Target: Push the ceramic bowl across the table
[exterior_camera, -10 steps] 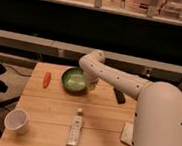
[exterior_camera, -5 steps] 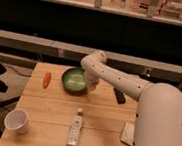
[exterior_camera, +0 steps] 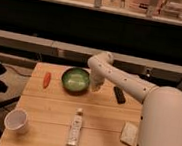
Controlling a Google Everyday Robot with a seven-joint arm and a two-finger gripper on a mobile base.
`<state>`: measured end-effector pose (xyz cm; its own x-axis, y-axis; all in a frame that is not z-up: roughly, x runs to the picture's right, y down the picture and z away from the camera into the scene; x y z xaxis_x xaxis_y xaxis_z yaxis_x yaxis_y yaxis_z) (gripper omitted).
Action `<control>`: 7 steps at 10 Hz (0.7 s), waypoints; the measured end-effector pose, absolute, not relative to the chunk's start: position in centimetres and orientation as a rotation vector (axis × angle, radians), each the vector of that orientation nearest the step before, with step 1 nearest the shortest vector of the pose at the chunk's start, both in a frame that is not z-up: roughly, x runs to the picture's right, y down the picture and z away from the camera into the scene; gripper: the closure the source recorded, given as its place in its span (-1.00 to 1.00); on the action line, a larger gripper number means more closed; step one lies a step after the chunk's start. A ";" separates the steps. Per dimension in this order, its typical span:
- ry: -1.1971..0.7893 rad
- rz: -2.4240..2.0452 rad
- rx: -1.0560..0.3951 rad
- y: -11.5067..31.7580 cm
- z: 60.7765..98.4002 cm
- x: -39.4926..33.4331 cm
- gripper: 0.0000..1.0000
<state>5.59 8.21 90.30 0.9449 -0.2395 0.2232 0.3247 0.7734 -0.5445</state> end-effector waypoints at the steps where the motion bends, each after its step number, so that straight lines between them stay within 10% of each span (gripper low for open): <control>1: -0.152 -0.320 -0.612 8.1 90.5 5.0 1.00; 7: -0.181 -0.374 -0.605 7.9 91.2 1.7 1.00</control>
